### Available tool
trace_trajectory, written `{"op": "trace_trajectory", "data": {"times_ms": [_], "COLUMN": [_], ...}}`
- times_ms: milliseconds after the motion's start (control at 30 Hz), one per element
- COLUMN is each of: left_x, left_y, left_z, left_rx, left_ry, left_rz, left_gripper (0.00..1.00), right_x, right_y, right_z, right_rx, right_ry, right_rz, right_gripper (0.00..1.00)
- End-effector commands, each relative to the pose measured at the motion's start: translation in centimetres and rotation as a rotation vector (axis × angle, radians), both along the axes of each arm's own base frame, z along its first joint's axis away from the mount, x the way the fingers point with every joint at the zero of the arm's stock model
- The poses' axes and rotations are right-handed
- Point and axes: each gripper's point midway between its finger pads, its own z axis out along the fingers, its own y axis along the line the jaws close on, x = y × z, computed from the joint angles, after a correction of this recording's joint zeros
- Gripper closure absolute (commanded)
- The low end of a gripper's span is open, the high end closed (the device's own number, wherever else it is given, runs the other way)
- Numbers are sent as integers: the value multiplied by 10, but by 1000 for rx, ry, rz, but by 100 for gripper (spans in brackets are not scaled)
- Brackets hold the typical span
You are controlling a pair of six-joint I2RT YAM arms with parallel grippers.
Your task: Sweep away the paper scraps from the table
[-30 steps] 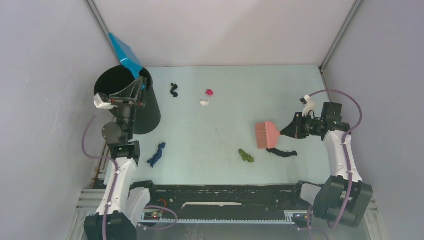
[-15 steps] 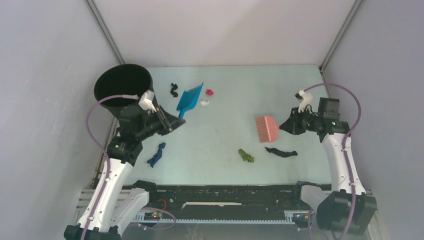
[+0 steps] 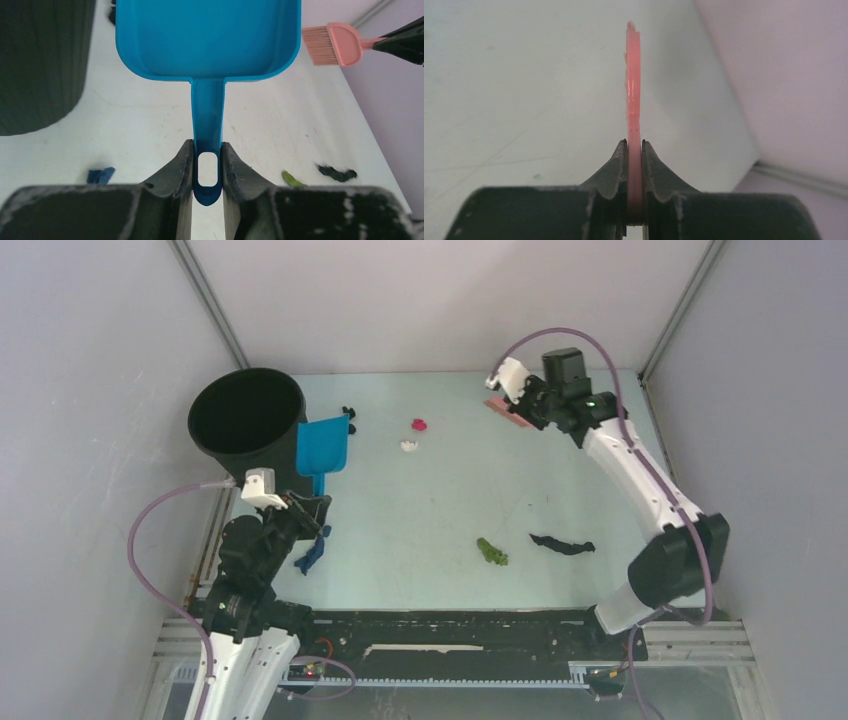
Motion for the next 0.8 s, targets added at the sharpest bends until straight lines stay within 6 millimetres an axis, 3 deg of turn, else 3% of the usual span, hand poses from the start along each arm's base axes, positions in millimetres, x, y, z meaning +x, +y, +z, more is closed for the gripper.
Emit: {"op": "trace_trajectory", "data": {"times_ms": [0,67,233,433,567,767], "left_x": [9,10,10,9,8,9], "left_y": [18,23,33,35,36,36], "left_z": [17,15,7,5,4,3], "left_rx": [60,68,84,81,76,77], "left_ry": [-72,-65,-32,-29,-27,-23], "left_rz": [91,116,174,185,189,191], "left_gripper": [100,100,100,100,100,100], "right_x": [68,91,141,171,167,99], "right_y": [24,50,116,177,203,215], "right_z": [38,43,30,-6,-36,-100], "right_rx": [-289,-354,-456,-482,-500,-571], "right_ry": [-362,-464,-620,-622,-577,-381], "right_rz": [108,138,176,230,300,515], "right_gripper": [100,100,100,100,100,100]}}
